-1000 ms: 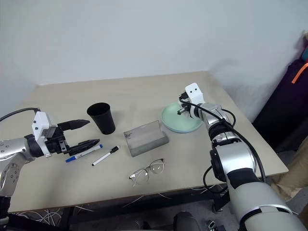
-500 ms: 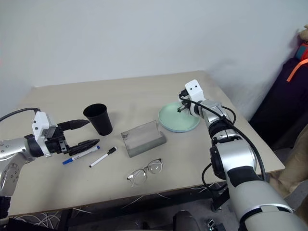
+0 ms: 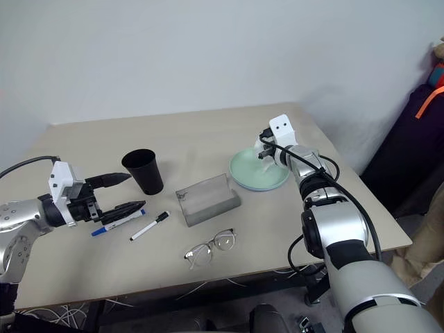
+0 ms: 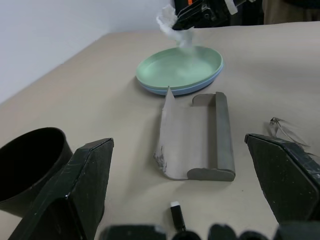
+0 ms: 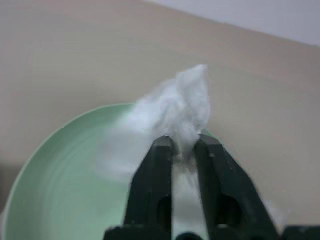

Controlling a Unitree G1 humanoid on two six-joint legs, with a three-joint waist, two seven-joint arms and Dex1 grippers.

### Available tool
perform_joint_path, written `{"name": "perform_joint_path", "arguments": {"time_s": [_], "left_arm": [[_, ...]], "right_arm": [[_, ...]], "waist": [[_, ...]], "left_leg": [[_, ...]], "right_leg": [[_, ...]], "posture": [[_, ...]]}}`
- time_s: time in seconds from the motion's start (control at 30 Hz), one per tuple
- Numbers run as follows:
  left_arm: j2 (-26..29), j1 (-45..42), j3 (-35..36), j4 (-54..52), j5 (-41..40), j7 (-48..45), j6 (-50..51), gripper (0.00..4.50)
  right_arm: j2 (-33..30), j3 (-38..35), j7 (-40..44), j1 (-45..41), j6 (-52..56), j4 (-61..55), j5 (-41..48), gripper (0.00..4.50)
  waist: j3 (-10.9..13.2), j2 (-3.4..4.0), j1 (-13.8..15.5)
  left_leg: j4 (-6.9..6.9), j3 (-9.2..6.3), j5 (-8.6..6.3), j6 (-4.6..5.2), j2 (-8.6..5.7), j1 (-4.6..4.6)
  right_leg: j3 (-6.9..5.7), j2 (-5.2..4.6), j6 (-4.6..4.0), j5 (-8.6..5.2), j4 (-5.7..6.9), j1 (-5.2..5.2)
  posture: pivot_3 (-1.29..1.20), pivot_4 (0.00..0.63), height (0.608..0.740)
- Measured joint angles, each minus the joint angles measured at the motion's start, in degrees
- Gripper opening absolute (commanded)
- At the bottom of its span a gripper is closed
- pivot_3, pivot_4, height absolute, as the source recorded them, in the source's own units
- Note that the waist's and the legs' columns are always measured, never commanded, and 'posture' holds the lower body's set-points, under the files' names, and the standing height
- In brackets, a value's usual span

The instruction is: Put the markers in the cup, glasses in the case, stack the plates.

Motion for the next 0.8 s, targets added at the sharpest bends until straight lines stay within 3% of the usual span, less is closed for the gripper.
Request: {"name": "perform_joint_path", "arguments": {"time_s": [0.47,0.57,0.8], "left_arm": [[0.0,0.1,0.0,-0.8,0.0,0.5,0.0,4.5],[0.0,0.7,0.0,-1.6,-0.1,0.4,0.2,4.5],[0.0,1.5,-2.4,-3.9,0.2,0.2,0.8,4.5]], "right_arm": [[0.4,-1.5,-1.4,-0.4,0.0,0.4,-0.1,1.12],[-0.2,-1.6,2.2,-0.4,0.7,0.2,0.0,1.67],[-5.2,0.6,15.1,0.9,4.2,-9.0,-0.1,4.12]], "waist": [[0.0,0.0,-0.1],[0.0,0.0,-0.1],[0.0,0.01,0.0]], "left_leg": [[0.0,0.01,0.01,0.02,-0.01,0.01],[0.0,0.0,0.01,0.02,-0.01,0.01],[0.01,0.0,0.01,0.02,-0.03,0.01]], "right_leg": [[0.03,0.02,0.0,0.0,-0.01,0.02],[0.03,0.02,0.0,0.0,-0.01,0.01],[0.04,0.02,0.01,-0.01,-0.01,0.04]], "posture": [[0.0,0.0,0.732],[0.0,0.0,0.732],[0.0,0.0,0.732]]}}
